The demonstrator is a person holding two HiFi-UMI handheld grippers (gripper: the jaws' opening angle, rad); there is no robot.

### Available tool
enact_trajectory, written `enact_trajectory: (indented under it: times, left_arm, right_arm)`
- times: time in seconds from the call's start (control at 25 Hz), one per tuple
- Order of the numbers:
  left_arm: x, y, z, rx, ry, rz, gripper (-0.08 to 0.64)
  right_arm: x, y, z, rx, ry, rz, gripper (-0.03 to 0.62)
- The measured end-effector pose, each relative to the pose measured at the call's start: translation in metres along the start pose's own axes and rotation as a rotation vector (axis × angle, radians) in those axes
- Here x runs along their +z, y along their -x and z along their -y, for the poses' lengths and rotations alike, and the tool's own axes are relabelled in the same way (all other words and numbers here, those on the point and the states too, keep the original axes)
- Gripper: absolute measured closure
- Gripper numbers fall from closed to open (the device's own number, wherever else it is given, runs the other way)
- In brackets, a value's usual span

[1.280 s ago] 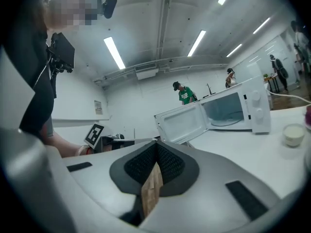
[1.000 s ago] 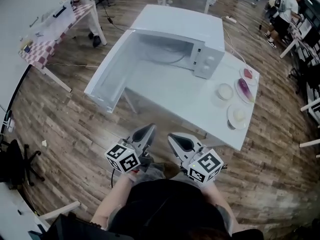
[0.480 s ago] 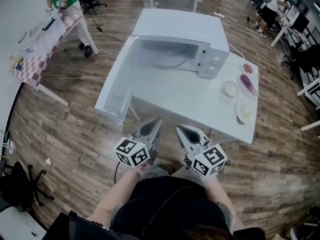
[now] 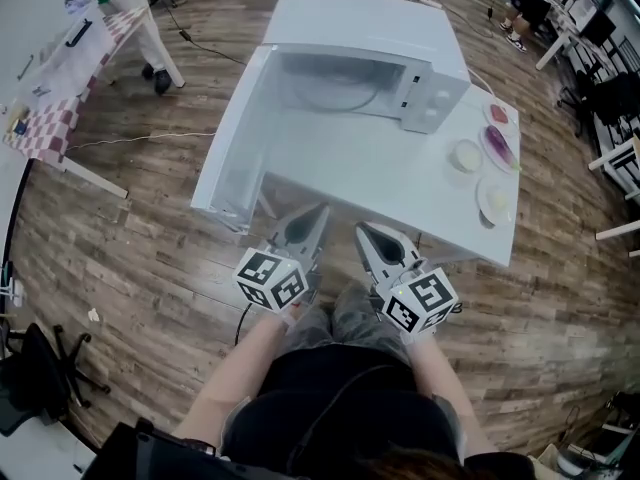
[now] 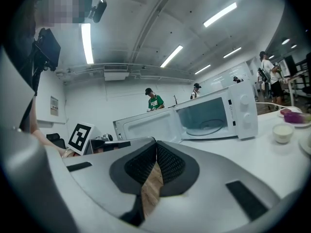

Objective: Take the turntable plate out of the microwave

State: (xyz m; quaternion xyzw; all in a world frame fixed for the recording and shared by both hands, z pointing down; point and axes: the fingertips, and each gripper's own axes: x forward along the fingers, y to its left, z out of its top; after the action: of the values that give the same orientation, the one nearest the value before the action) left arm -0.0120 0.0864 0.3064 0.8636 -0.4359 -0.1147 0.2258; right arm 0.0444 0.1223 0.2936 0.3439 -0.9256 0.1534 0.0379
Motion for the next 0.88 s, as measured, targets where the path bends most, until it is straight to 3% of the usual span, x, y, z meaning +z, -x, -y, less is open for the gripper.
enact_trajectory:
  times: [0.44, 0.88]
  left_arm:
    - [0.001, -0.035, -0.029, 0.083, 0.009, -0.006, 0.548]
    - [-0.004, -0.091, -0.073, 0.145, 0.079, -0.023, 0.548]
  right_arm:
    - [-0.006, -0.033, 0.04, 0.005, -0.082, -0.007, 0.572]
    - [-0.003, -0.082, 0.103, 0.011, -0.154, -0.048, 0.572]
